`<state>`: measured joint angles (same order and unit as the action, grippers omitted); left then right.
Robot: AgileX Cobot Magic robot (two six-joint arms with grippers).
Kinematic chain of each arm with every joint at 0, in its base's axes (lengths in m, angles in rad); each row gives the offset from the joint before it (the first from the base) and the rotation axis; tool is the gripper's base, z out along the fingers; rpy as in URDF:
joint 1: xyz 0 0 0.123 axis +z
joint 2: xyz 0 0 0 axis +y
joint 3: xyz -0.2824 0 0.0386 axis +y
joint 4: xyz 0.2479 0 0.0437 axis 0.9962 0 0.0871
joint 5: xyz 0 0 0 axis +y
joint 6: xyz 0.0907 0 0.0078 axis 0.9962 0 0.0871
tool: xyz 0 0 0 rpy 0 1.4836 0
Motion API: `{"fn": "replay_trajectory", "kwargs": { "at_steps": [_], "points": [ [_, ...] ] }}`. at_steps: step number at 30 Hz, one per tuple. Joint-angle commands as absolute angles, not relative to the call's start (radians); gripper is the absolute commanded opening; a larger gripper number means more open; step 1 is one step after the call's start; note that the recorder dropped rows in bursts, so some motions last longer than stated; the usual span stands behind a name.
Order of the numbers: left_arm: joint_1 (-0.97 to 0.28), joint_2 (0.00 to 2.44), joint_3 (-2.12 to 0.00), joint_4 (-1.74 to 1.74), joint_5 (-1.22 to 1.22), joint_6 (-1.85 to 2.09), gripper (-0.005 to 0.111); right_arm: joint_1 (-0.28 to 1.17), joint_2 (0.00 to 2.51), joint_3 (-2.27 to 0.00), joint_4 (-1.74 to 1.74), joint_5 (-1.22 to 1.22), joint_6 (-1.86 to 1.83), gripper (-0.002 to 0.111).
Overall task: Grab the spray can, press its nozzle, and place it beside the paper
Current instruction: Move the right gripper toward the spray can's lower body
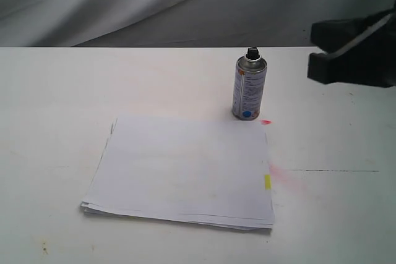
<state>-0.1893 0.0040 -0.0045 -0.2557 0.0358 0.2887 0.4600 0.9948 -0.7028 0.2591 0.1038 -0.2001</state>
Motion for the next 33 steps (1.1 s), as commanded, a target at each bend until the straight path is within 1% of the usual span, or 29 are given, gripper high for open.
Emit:
{"fn": "replay_trajectory", "kwargs": {
  "at_steps": [1,4,8,23,28,33],
  "points": [
    [-0.19,0.0,0.0,-0.253,0.035,0.289,0.0,0.47,1.087,-0.566,0.273,-0.221,-0.194,0.0],
    [-0.19,0.0,0.0,-0.253,0.035,0.289,0.0,0.47,1.162,-0.494,0.27,-0.381,-0.167,0.0],
    [-0.19,0.0,0.0,-0.253,0.035,0.289,0.0,0.468,1.283,-0.442,0.201,-0.517,-0.119,0.0],
    [-0.19,0.0,0.0,-0.253,0.035,0.289,0.0,0.463,1.812,-0.441,0.063,-1.014,0.094,0.0],
    [-0.19,0.0,0.0,-0.253,0.035,0.289,0.0,0.419,1.94,-0.474,0.013,-1.119,0.179,0.0],
    [-0.19,0.0,0.0,-0.253,0.035,0.289,0.0,0.407,2.002,-0.545,0.0,-1.123,0.181,0.0]
  ]
}}
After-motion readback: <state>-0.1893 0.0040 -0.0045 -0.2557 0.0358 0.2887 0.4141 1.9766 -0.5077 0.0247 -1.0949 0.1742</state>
